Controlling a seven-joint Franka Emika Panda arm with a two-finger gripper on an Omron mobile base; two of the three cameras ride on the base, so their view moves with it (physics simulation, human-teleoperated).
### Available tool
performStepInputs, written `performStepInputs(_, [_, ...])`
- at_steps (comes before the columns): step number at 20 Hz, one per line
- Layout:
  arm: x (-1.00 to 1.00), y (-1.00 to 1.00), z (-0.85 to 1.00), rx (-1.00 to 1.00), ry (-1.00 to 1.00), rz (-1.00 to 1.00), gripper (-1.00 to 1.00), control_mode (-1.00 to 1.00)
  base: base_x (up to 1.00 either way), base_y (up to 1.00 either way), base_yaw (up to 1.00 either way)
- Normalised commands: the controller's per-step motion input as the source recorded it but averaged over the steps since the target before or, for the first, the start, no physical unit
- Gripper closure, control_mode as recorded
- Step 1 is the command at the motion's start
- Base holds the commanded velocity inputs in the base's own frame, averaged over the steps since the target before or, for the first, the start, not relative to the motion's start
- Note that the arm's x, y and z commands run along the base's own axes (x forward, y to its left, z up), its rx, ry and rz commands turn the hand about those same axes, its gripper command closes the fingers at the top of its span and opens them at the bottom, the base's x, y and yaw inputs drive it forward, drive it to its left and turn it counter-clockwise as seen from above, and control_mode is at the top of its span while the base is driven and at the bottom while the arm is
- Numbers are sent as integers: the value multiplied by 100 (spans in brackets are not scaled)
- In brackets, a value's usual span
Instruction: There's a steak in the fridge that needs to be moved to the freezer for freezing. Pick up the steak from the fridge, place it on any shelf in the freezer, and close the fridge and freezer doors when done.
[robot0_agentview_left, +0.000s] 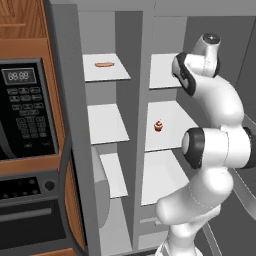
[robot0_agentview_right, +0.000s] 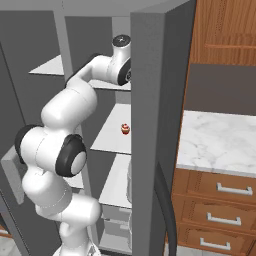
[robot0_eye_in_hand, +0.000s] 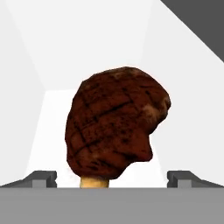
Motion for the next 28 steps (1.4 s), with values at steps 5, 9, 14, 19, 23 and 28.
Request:
performStepInputs(5, [39, -2, -13, 0, 0, 0, -100, -100, 0, 0, 0])
performStepInputs(9, [46, 0, -24, 0, 0, 0, 100, -100, 0, 0, 0])
performStepInputs(14, [17, 3, -23, 0, 0, 0, 100, -100, 0, 0, 0])
performStepInputs(19, [-46, 37, -5, 0, 0, 0, 100, -100, 0, 0, 0])
performStepInputs(23, [-100, 44, 0, 0, -10, 4, 100, -100, 0, 0, 0])
performStepInputs(28, [-100, 23, 26, 0, -13, 8, 100, -100, 0, 0, 0])
